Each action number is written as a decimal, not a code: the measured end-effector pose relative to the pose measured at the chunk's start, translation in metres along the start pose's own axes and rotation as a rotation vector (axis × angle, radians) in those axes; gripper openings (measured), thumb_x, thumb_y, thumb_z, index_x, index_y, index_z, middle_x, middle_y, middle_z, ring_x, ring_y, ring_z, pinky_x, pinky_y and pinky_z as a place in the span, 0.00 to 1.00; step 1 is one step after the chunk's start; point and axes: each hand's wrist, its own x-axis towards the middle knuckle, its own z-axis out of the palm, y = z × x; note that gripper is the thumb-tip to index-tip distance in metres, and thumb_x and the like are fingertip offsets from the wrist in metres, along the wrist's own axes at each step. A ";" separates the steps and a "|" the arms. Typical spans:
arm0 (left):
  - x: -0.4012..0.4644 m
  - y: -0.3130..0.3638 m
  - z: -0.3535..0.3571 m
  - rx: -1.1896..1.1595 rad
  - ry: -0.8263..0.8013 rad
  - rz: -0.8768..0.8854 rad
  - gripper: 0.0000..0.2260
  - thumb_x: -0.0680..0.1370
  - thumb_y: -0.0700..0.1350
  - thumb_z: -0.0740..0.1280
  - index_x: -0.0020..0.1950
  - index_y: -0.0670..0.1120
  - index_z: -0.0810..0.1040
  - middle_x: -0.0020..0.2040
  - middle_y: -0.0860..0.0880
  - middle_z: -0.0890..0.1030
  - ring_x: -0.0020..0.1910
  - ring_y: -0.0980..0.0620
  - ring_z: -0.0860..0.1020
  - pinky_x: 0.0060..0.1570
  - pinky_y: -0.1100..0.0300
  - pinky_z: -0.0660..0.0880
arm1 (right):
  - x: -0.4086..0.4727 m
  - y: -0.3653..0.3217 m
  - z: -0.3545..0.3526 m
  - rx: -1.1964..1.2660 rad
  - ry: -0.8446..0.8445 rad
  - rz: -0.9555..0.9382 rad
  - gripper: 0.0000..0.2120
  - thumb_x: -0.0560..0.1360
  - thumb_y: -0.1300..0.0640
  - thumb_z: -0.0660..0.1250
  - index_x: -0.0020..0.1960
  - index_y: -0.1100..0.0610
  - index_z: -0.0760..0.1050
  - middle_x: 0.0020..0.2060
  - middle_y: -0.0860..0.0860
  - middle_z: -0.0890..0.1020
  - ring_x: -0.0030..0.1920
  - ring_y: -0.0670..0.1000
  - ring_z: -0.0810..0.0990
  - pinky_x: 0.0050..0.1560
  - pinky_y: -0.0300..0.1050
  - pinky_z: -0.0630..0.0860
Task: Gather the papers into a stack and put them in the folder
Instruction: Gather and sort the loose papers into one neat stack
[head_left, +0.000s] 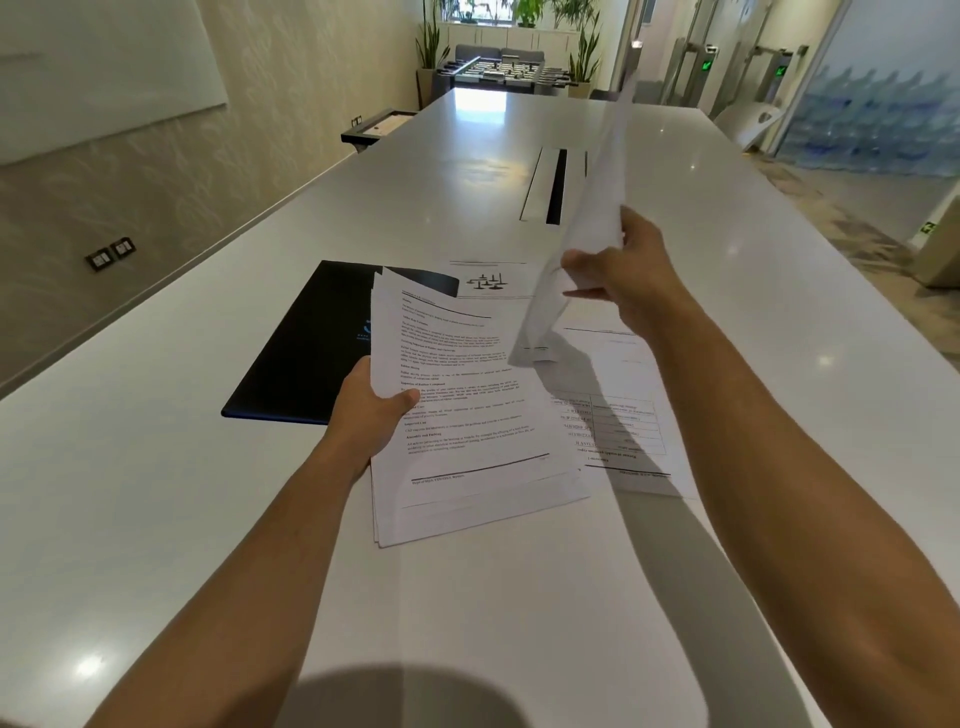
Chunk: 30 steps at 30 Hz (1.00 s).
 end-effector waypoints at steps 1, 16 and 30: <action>0.000 0.000 0.000 0.004 0.003 -0.002 0.20 0.76 0.42 0.72 0.62 0.55 0.69 0.55 0.53 0.77 0.49 0.53 0.78 0.36 0.62 0.76 | -0.005 -0.008 -0.002 0.078 -0.071 -0.029 0.26 0.71 0.68 0.74 0.65 0.58 0.70 0.59 0.59 0.76 0.57 0.61 0.79 0.44 0.51 0.83; 0.001 0.000 -0.004 -0.127 -0.004 -0.005 0.11 0.78 0.49 0.70 0.59 0.57 0.74 0.53 0.51 0.81 0.48 0.53 0.82 0.33 0.65 0.78 | -0.084 0.093 -0.008 -0.065 -0.253 0.521 0.34 0.69 0.72 0.74 0.70 0.56 0.65 0.54 0.58 0.82 0.46 0.56 0.85 0.43 0.51 0.82; -0.002 0.006 -0.002 -0.054 0.025 -0.083 0.24 0.75 0.42 0.74 0.66 0.51 0.67 0.56 0.50 0.77 0.49 0.52 0.79 0.35 0.59 0.77 | -0.077 0.089 -0.005 -0.726 -0.105 0.252 0.24 0.74 0.47 0.72 0.66 0.56 0.75 0.57 0.55 0.82 0.53 0.53 0.82 0.57 0.50 0.79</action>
